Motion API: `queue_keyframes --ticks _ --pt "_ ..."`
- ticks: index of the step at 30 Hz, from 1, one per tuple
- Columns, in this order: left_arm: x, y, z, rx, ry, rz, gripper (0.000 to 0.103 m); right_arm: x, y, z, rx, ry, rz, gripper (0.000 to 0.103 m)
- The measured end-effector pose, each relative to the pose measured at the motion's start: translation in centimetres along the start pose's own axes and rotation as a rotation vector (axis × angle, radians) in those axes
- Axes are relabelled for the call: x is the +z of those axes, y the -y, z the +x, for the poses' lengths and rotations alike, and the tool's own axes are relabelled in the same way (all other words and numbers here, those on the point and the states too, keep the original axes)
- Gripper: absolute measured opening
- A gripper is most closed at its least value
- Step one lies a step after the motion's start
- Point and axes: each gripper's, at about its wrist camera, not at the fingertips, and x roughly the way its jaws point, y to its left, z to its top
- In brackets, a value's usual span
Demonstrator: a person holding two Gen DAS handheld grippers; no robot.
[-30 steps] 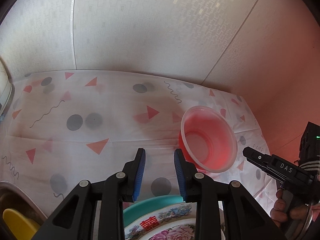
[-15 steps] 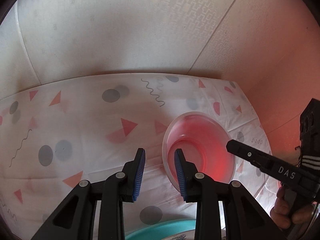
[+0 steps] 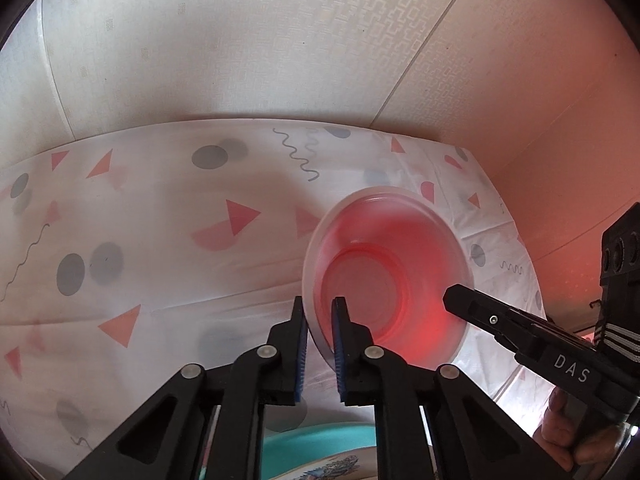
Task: Organize plates and bowls
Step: 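Lift the red bowl with the right gripper and carry it toward the steel bowl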
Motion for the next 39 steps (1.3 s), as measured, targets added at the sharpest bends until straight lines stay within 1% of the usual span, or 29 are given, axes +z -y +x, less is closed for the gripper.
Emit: queue_keyframes --ticks 3,6,8,10,11,12,14,16,17,19,20,21,24,27,30,31,33,34,35,36,39 --pt "0.2 0.2 -0.1 0.02 0.002 0.014 0.007 0.1 -0.2 0.0 -0.01 -0.013 -0.008 0.01" --pt "0.1 -0.2 -0.6 0.035 0.007 -0.013 0.006 0.3 -0.7 0.5 -0.009 -0.047 -0.032 0.01" --pt "-0.1 -0.4 -0.8 0.062 0.015 -0.029 0.006 0.4 -0.8 0.9 0.022 -0.073 -0.035 0.013" --pt "-0.4 -0.5 -0.7 0.076 0.0 -0.055 0.006 0.4 -0.5 1.0 0.042 -0.085 -0.017 0.022" --pt "-0.6 -0.6 -0.8 0.084 0.001 -0.066 0.006 0.4 -0.3 0.9 0.044 -0.081 -0.008 0.03" --pt "-0.8 -0.6 -0.9 0.09 0.004 -0.072 0.007 0.4 0.0 0.7 0.051 -0.075 -0.001 0.033" --pt "-1.2 -0.8 -1.1 0.082 0.002 -0.093 0.007 0.3 0.4 0.1 0.069 -0.063 0.005 0.035" --pt "-1.4 -0.8 -1.2 0.069 0.002 -0.112 0.007 0.2 0.8 -0.5 0.076 -0.052 0.007 0.035" --pt "-1.5 -0.7 -1.3 0.066 0.007 -0.114 0.007 0.1 0.8 -0.7 0.072 -0.047 -0.004 0.033" --pt "-1.6 -0.4 -1.3 0.039 0.002 -0.119 0.008 -0.1 0.6 -1.1 0.05 -0.031 -0.035 0.025" --pt "-1.7 -0.3 -1.4 0.022 -0.005 -0.122 0.008 -0.2 0.6 -1.2 0.047 -0.028 -0.041 0.018" --pt "-1.7 -0.1 -1.5 0.011 -0.009 -0.116 0.008 -0.3 0.5 -1.2 0.044 -0.026 -0.043 0.013" --pt "-1.8 0.9 -1.6 0.009 -0.002 -0.082 0.008 -0.3 0.4 -0.9 0.023 -0.036 -0.055 0.007" --pt "-2.0 1.5 -1.8 0.019 0.007 -0.068 0.006 -0.2 0.2 -0.3 0.001 -0.054 -0.069 0.005" --pt "-2.1 1.3 -1.8 0.027 0.014 -0.091 0.005 -0.2 0.3 0.0 0.008 -0.07 -0.066 0.006" --pt "-2.1 1.2 -1.8 0.032 0.016 -0.1 0.005 -0.2 0.3 0.1 0.012 -0.072 -0.068 0.006" --pt "-2.2 1.1 -1.9 0.049 0.02 -0.111 0.005 -0.3 0.5 0.3 0.042 -0.093 -0.051 0.013" --pt "-2.2 1.0 -1.8 0.058 0.017 -0.122 0.005 -0.3 0.8 0.2 0.057 -0.101 -0.027 0.018" --pt "-2.3 0.8 -1.7 0.064 0.013 -0.135 0.005 -0.4 1.0 0.1 0.067 -0.103 -0.01 0.027" --pt "-2.3 0.8 -1.7 0.061 0.012 -0.141 0.005 -0.5 1.3 -0.2 0.067 -0.093 0.004 0.029" --pt "-2.6 0.7 -1.8 0.067 0.022 -0.147 0.005 -0.9 2.0 -1.3 0.074 -0.065 0.029 0.031"
